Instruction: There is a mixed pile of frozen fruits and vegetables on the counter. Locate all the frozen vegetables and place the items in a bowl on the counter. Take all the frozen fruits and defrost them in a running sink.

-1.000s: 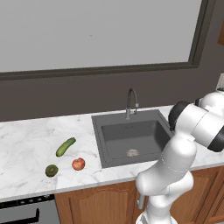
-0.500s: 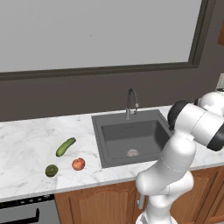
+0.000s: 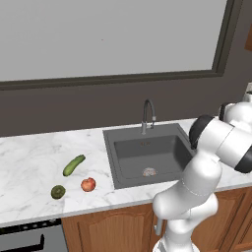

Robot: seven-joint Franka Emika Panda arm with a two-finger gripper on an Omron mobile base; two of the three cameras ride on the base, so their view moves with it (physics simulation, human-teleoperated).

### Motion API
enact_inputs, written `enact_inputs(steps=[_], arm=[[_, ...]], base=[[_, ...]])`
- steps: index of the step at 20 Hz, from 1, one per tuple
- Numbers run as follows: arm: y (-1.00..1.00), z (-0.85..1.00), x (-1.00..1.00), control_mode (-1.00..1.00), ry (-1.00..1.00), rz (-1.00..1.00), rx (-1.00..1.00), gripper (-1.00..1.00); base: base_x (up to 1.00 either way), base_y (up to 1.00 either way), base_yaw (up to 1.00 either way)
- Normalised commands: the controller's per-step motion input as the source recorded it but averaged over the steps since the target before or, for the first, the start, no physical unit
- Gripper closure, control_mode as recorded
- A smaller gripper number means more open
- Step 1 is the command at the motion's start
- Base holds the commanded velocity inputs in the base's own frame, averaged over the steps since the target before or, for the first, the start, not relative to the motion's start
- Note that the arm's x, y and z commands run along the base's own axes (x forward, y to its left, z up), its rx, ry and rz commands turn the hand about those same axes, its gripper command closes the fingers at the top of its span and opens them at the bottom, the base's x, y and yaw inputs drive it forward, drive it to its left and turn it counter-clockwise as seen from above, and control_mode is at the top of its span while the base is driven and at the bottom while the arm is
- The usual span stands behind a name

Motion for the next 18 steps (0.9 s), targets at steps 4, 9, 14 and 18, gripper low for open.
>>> enact_inputs(steps=[4, 9, 14, 18], arm=[[0.4, 0.46, -0.05, -1.0, 0.02, 0.06, -0.01, -1.0], [0.59, 0.36, -0.3, -1.0, 0.01, 0.01, -0.01, -1.0], [0.43, 0.23, -0.27, -1.0, 0.04, 0.02, 0.0, -1.0], [0.46, -0.07, -0.03, -1.0, 0.03, 0.11, 0.02, -1.0]], base=[[0.0, 0.0, 0.0], [0.0, 0.0, 0.0], [0.0, 0.0, 0.0], [0.0, 0.0, 0.0]])
